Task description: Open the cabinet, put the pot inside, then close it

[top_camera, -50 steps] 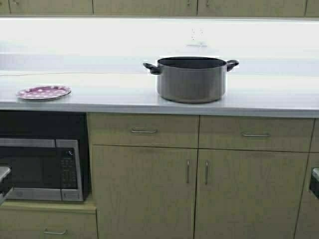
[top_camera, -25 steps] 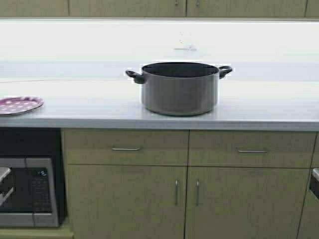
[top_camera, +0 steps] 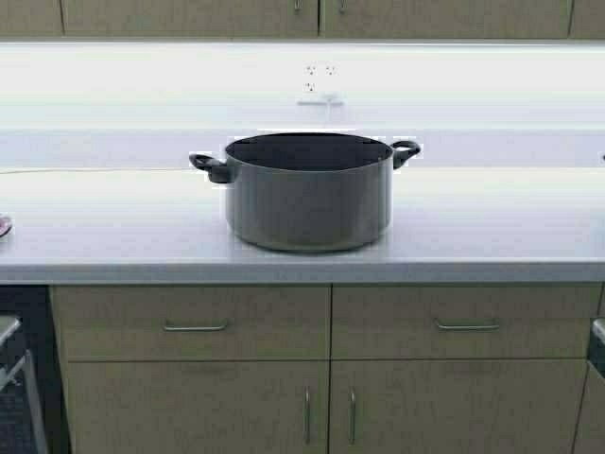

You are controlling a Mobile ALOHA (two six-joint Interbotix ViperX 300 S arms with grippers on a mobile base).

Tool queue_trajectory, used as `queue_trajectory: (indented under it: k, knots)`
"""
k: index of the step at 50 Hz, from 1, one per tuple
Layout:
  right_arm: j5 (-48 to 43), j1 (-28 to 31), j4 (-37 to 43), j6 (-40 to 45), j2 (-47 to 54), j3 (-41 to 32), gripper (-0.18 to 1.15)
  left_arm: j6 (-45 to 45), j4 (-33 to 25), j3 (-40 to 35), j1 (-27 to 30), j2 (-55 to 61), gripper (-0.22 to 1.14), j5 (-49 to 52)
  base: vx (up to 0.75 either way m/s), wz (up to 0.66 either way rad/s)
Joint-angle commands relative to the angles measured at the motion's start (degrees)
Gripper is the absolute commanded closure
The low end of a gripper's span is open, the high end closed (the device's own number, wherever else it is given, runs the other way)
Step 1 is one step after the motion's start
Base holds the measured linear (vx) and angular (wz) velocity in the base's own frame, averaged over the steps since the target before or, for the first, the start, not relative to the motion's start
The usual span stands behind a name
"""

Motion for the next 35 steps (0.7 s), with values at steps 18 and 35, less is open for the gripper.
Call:
queue_trajectory:
  k: [18,35]
  knots:
    - [0.97,2.37,-0.09,0.0,-0.35,-1.05,0.91,0.18,1.23,0.35,0.09,-0.26,0.89,-0.44,0.34,0.03]
    - [0.97,9.4,0.0,0.53,-0.97,-2.64,0.88,-0.18,1.49,1.41,-2.81,-6.24,0.77,2.2,0.27,-0.01]
